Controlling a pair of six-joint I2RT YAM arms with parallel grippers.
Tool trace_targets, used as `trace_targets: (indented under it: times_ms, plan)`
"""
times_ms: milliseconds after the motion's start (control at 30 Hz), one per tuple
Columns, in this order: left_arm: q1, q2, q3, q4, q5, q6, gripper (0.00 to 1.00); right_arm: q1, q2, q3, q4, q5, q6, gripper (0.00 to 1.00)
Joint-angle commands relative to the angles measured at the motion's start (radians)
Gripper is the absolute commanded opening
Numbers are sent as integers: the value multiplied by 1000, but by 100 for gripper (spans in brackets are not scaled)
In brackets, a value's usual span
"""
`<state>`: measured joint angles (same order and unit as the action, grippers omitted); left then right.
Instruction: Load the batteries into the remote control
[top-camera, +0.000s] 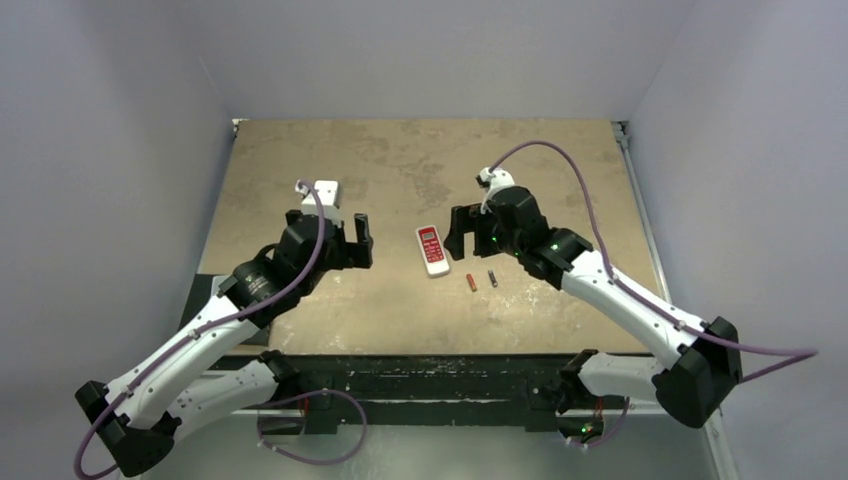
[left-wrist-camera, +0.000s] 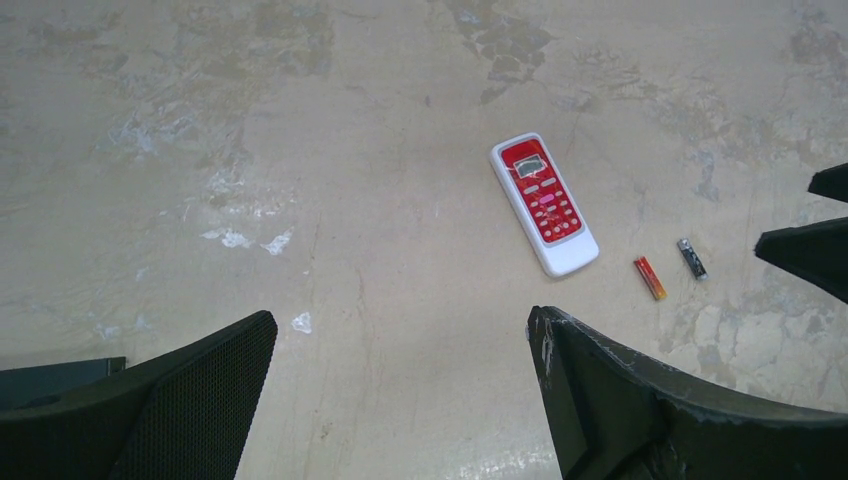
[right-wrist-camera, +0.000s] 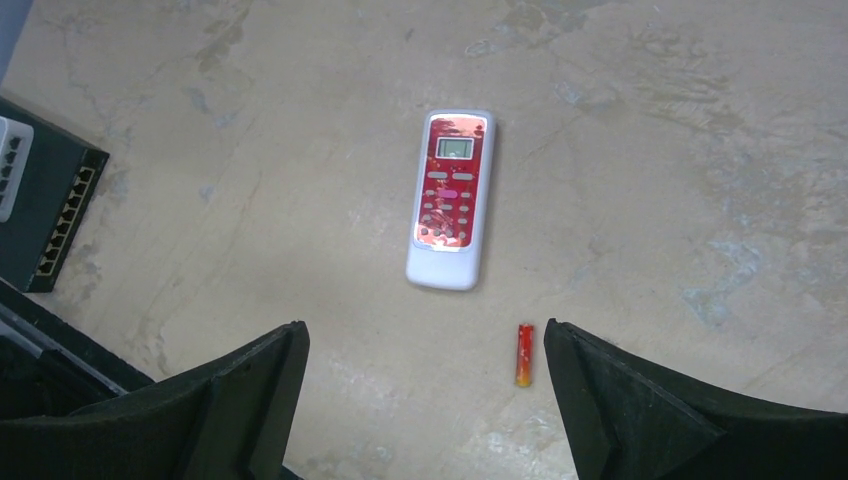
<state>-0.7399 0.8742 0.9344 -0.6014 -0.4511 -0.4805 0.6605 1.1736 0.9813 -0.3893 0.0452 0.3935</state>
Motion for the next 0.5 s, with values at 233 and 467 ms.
trace_targets:
  times_ms: [233,467]
  plan:
    - [-1,-39,-1,-2,-15,-33,99,108,183,129,41,133,70,99]
    - [-2,-58,8,-29,-18,-28,99,123,260,169,29,173,91,99]
